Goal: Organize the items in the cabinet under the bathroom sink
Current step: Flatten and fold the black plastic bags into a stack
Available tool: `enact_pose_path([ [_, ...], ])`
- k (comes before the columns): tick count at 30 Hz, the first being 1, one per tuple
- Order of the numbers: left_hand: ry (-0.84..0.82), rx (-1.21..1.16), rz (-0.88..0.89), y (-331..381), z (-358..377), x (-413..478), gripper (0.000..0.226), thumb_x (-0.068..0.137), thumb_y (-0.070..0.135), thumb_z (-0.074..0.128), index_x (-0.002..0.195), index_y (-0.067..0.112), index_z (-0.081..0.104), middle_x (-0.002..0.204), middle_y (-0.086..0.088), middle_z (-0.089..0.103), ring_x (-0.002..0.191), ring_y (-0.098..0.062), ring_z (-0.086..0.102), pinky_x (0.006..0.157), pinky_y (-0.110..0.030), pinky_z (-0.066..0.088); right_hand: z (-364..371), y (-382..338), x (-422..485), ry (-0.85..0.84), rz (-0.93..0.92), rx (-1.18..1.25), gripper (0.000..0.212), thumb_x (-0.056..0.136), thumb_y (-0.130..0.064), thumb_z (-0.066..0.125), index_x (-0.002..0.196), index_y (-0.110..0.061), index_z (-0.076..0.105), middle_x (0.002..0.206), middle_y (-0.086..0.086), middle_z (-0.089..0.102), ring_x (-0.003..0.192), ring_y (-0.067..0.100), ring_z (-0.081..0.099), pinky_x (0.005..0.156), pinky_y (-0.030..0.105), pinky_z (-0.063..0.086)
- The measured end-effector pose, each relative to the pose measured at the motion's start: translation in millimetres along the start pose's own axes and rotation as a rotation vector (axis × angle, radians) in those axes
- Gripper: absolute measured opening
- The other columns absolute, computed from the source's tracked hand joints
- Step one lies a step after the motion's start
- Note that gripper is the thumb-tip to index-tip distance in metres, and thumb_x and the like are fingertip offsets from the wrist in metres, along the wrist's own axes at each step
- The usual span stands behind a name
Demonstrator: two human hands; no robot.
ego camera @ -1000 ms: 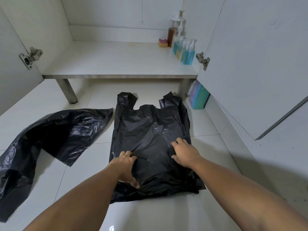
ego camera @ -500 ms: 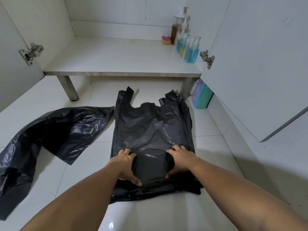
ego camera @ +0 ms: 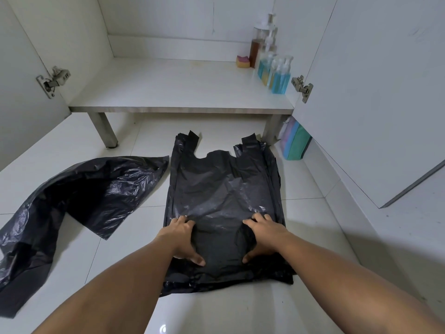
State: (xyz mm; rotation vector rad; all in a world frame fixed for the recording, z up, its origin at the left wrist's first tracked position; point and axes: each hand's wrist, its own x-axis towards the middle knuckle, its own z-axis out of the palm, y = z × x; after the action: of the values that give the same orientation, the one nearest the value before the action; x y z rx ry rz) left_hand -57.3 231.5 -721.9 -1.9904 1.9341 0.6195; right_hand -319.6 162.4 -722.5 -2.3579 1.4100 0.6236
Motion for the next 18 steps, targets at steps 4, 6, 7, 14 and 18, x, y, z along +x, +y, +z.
enact_pose_path([
  [4, -0.001, -0.054, -0.012, -4, -1, 0, 0.125, 0.052, 0.083, 0.074, 0.153, 0.024, 0.029, 0.157, -0.001, 0.028, 0.143, -0.025, 0.03, 0.113, -0.045, 0.038, -6, -1, 0, -0.016, 0.001, 0.008, 0.125, 0.055, -0.082, 0.073, 0.156, -0.029, 0.021, 0.158, 0.001, 0.023, 0.145, 0.028, 0.022, 0.108, 0.052, 0.041],
  [6, 0.08, -0.041, -0.022, -7, -2, -1, 0.118, 0.053, 0.086, 0.07, 0.148, 0.026, 0.035, 0.151, 0.0, 0.036, 0.137, -0.023, 0.038, 0.11, -0.043, 0.04, -11, -1, 1, 0.057, 0.009, 0.031, 0.112, 0.063, -0.084, 0.065, 0.153, -0.027, 0.03, 0.153, 0.003, 0.032, 0.141, 0.027, 0.03, 0.105, 0.049, 0.043],
  [7, 0.127, -0.035, -0.034, -8, -2, -1, 0.115, 0.054, 0.087, 0.067, 0.147, 0.026, 0.037, 0.149, 0.001, 0.037, 0.136, -0.023, 0.038, 0.109, -0.042, 0.04, -12, 0, 2, 0.11, 0.025, 0.038, 0.103, 0.069, -0.082, 0.062, 0.15, -0.025, 0.034, 0.149, 0.004, 0.036, 0.137, 0.027, 0.034, 0.102, 0.048, 0.045],
  [14, 0.218, -0.465, -0.399, -22, 5, 16, 0.1, 0.069, 0.072, 0.074, 0.143, 0.014, 0.039, 0.142, -0.014, 0.043, 0.132, -0.035, 0.041, 0.107, -0.048, 0.041, -10, 22, 10, 0.331, 0.504, 0.524, 0.086, 0.087, -0.049, 0.067, 0.151, -0.009, 0.024, 0.147, 0.016, 0.036, 0.135, 0.036, 0.037, 0.106, 0.048, 0.043],
  [18, 0.13, -0.512, -0.325, -25, 10, 24, 0.105, 0.063, 0.076, 0.074, 0.146, 0.02, 0.04, 0.141, -0.008, 0.053, 0.129, -0.033, 0.047, 0.106, -0.04, 0.04, -4, 31, 18, 0.19, 0.396, 0.696, 0.093, 0.081, -0.051, 0.071, 0.155, -0.015, 0.026, 0.152, 0.011, 0.039, 0.136, 0.033, 0.044, 0.113, 0.045, 0.04],
])
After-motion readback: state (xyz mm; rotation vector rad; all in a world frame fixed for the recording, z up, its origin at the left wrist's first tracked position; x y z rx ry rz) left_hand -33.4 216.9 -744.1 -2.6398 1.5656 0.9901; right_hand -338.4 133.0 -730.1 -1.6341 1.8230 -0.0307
